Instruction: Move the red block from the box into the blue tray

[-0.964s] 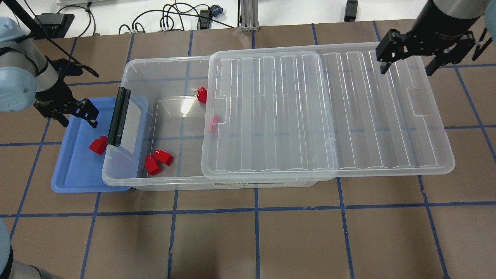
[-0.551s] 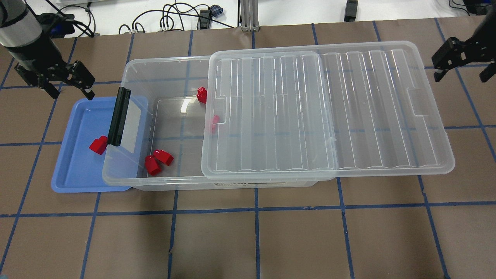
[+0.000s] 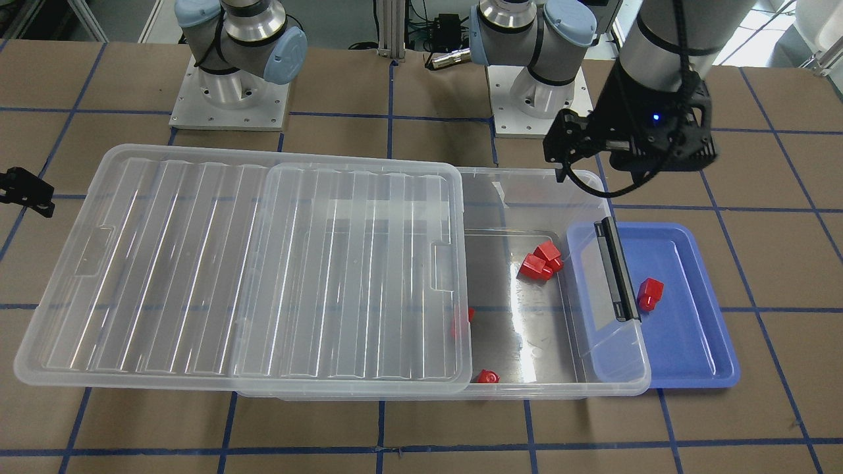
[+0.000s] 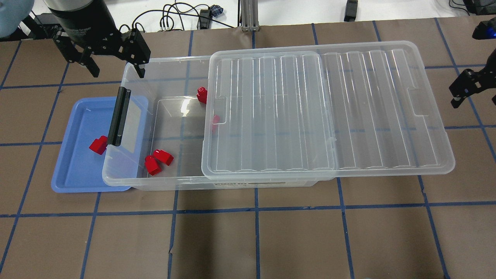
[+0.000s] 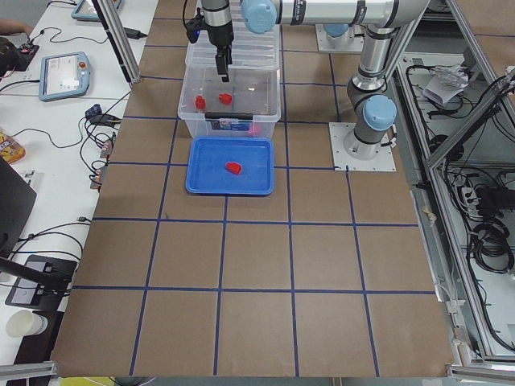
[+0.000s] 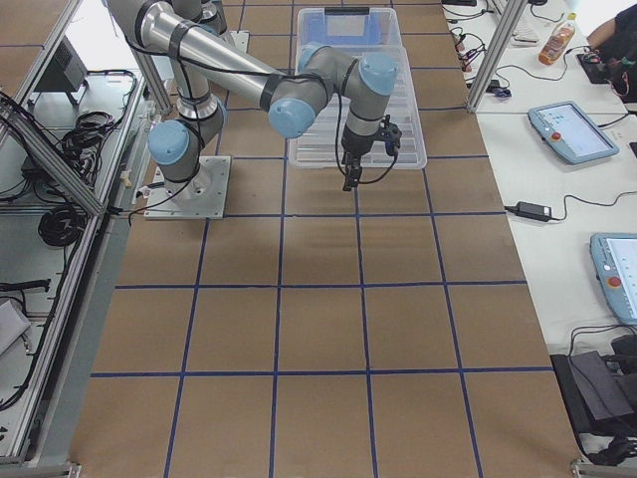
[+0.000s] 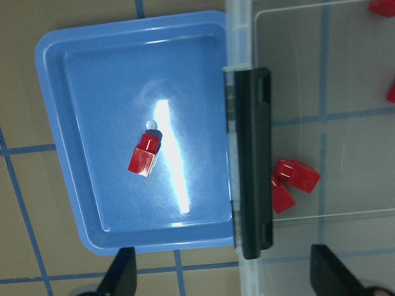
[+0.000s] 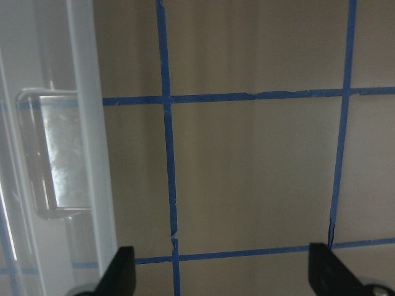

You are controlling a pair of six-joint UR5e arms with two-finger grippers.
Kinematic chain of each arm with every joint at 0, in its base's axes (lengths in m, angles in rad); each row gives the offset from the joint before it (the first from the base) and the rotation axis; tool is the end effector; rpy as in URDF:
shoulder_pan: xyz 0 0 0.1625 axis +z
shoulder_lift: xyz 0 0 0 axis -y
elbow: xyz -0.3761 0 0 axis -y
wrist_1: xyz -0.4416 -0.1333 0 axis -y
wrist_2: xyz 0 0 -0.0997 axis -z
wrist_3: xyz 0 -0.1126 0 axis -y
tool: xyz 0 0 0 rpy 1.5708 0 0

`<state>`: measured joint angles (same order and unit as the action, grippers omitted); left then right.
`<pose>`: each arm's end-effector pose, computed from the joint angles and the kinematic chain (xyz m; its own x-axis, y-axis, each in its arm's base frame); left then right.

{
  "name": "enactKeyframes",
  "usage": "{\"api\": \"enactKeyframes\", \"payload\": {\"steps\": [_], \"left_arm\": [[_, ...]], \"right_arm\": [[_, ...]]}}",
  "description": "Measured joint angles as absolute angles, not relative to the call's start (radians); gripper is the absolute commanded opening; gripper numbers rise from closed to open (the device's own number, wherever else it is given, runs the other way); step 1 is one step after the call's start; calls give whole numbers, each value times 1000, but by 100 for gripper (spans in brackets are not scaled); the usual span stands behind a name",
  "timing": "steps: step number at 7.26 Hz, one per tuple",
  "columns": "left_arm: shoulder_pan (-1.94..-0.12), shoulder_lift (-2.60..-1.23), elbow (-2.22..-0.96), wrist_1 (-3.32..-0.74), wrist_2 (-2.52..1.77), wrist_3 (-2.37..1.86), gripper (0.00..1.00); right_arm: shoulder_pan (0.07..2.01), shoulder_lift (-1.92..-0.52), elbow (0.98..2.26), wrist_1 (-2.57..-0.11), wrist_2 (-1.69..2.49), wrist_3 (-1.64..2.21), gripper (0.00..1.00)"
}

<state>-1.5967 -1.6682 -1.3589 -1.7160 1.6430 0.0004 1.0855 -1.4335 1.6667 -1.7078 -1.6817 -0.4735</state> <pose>-0.1399 -0.5681 0.4720 -0.9970 0.0284 -0.0721 0.0263 0.9992 0.0307 -0.1588 -0.5602 0.3120 -0.9985 0.0027 0.0542 0.0101 0.9907 0.1357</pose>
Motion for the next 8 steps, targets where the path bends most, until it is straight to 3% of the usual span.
{"api": "enactKeyframes", "payload": {"steps": [4, 8], "left_arm": [[-1627, -1654, -1453, -1611, 1643, -65, 100], [-1626, -1658, -1461, -1586, 1638, -69, 100]], "right_arm": [[1092, -1397, 1706, -1786, -1678, -449, 100], [1160, -1398, 1734, -1834, -1615, -414, 100]]}}
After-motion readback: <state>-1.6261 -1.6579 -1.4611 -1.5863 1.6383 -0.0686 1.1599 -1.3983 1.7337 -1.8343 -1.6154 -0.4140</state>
